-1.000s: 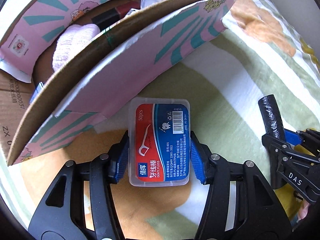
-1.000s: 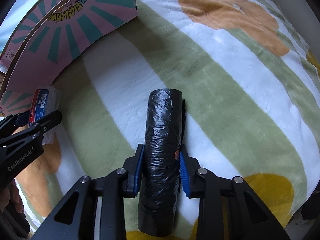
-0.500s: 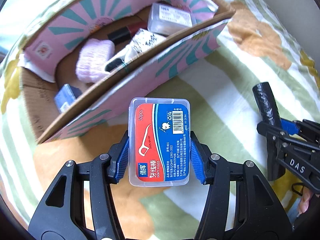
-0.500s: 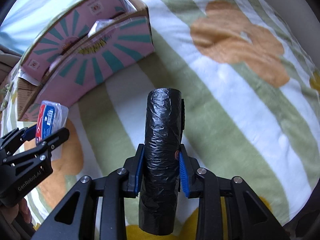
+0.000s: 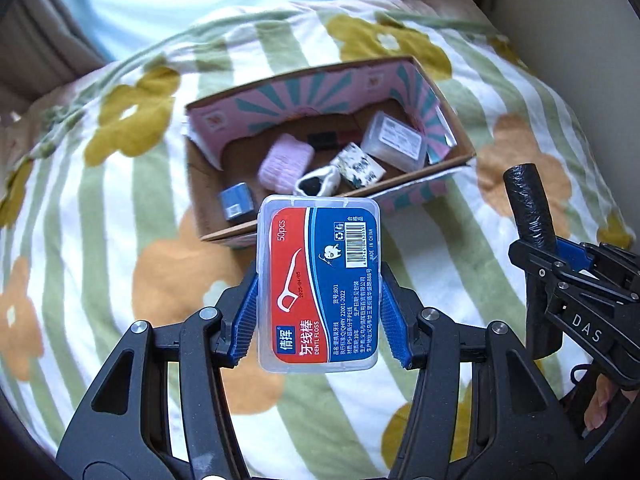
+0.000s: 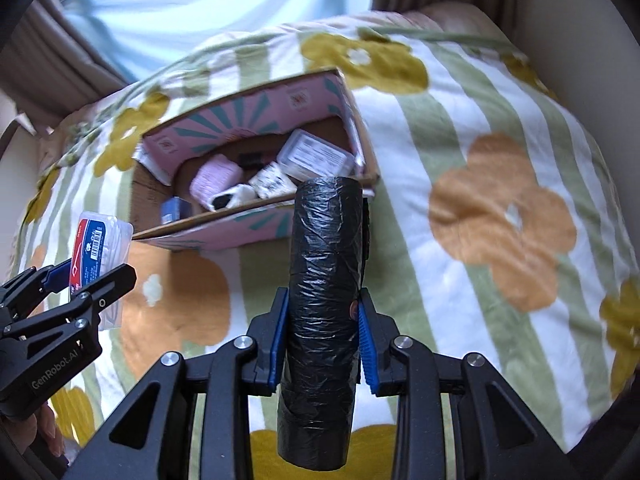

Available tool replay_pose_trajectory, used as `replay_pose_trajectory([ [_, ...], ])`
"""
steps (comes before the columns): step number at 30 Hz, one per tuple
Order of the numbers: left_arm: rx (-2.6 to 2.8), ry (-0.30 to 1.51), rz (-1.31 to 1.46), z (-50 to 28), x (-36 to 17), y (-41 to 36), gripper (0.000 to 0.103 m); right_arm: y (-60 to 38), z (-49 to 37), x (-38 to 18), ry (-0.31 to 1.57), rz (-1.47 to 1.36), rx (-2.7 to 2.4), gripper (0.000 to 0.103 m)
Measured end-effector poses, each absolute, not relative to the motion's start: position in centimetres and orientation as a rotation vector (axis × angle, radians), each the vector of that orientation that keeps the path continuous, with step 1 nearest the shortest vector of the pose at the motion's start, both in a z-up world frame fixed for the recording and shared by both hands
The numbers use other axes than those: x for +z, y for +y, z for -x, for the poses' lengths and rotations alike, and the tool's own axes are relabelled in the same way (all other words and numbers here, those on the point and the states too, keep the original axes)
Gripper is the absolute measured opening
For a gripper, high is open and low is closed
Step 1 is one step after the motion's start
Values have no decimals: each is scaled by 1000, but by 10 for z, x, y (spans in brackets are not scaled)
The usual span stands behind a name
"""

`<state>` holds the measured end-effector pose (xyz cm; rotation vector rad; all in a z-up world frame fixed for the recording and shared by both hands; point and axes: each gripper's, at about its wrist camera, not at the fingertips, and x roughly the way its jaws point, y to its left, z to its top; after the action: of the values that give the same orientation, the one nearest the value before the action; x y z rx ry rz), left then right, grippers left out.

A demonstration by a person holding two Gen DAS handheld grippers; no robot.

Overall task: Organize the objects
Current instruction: 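Carry the red-labelled case and black roll over the cardboard box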

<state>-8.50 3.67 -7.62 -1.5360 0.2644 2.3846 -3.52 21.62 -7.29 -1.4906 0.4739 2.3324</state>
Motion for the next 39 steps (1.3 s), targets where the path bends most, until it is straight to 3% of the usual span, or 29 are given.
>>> replay_pose_trajectory([
  [10,2522,53,1612,53,-38,14,51,198,38,-20,389,1539,2538,29],
  [24,2562,44,1594,41,-24,12,51,204,34,-8,363,1535,2569,29],
  [39,2508,82,1558,154,-19,17,51,238,133,13,171,1532,2669,29],
])
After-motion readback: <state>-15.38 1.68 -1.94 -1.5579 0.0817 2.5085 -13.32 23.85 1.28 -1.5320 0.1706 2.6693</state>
